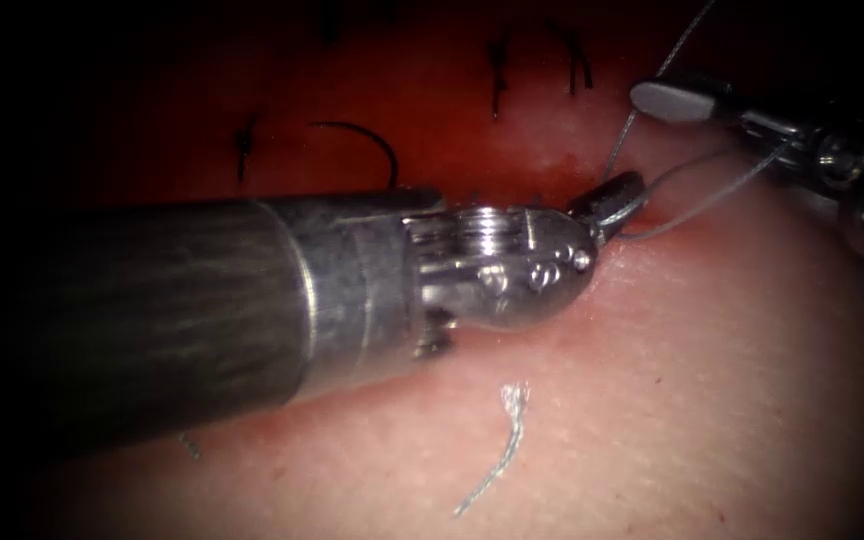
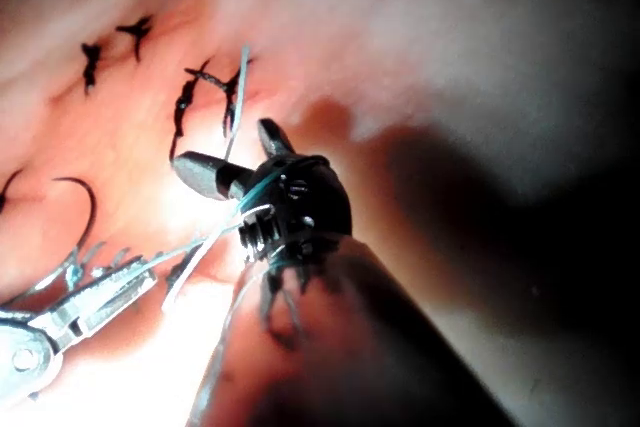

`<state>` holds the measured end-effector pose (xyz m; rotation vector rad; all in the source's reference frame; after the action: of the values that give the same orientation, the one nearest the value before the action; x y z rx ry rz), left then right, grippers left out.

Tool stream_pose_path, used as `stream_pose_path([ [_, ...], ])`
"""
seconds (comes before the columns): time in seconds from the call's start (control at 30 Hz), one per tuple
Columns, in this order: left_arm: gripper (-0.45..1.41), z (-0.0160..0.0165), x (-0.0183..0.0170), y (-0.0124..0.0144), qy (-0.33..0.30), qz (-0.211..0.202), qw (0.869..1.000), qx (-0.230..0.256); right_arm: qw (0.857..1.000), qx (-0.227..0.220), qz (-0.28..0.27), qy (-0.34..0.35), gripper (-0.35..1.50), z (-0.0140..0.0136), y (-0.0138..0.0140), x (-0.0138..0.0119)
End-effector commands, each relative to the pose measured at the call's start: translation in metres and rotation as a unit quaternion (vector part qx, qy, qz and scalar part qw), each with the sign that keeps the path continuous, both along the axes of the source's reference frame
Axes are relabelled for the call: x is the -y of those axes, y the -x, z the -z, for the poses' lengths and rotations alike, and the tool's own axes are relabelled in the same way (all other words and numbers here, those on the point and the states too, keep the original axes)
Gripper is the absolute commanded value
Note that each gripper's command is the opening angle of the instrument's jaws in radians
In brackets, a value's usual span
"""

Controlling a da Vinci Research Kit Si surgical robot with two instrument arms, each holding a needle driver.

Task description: Wound Closure

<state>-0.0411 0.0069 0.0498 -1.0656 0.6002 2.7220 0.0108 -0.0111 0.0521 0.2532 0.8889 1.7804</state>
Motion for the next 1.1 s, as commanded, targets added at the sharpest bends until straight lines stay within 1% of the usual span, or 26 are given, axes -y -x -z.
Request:
stream_pose_path([
  [0.03, -0.45, -0.0004, -0.0005, 0.0006, 0.001, 0.000, 1.000, 0.001, 1.000, -0.002, 0.000, -0.004, 1.13, -0.0006, -0.0011, -0.0003],
  [0.3, -0.45, -0.0004, -0.0006, 0.0007, 0.001, -0.005, 1.000, 0.001, 1.000, -0.004, -0.001, -0.005, 1.23, -0.0017, -0.0021, -0.0013],
  [0.47, -0.45, -0.0005, -0.0006, 0.0006, 0.002, -0.008, 1.000, -0.001, 1.000, -0.006, -0.007, 0.000, 1.23, -0.0019, -0.0026, -0.0018],
  [0.57, -0.45, -0.0007, -0.0006, 0.0005, 0.001, -0.009, 1.000, -0.001, 1.000, -0.005, -0.007, 0.018, 1.21, -0.0018, -0.0029, -0.0024],
  [0.63, -0.45, -0.0008, -0.0007, 0.0005, 0.000, -0.011, 1.000, -0.001, 0.999, -0.007, -0.011, 0.030, 1.08, -0.0017, -0.0032, -0.0027],
  [0.7, -0.45, -0.0010, -0.0008, 0.0003, -0.001, -0.012, 1.000, -0.001, 0.997, 0.043, -0.006, 0.061, -0.26, -0.0013, -0.0035, -0.0025],
  [0.73, -0.45, -0.0011, -0.0008, 0.0002, -0.001, -0.012, 1.000, -0.001, 0.996, 0.054, 0.001, 0.068, -0.35, -0.0011, -0.0035, -0.0024],
  [0.77, -0.45, -0.0011, -0.0008, 0.0002, -0.001, -0.012, 1.000, -0.001, 0.996, 0.054, 0.001, 0.068, -0.35, -0.0011, -0.0035, -0.0024],
  [0.83, -0.45, -0.0013, -0.0010, 0.0000, -0.003, -0.015, 1.000, 0.000, 0.994, 0.074, 0.006, 0.080, -0.35, -0.0006, -0.0036, -0.0021],
  [0.87, -0.45, -0.0014, -0.0013, -0.0003, -0.004, -0.015, 1.000, -0.001, 0.994, 0.066, 0.010, 0.083, -0.35, 0.0000, -0.0039, -0.0019],
  [1.0, -0.45, -0.0017, -0.0021, -0.0012, -0.008, -0.012, 1.000, -0.005, 0.994, 0.070, 0.019, 0.086, -0.35, 0.0011, -0.0041, -0.0012],
  [1.1, -0.45, -0.0019, -0.0047, -0.0032, -0.019, -0.003, 1.000, -0.014, 0.992, 0.078, 0.032, 0.099, -0.35, 0.0025, -0.0043, 0.0001],
])
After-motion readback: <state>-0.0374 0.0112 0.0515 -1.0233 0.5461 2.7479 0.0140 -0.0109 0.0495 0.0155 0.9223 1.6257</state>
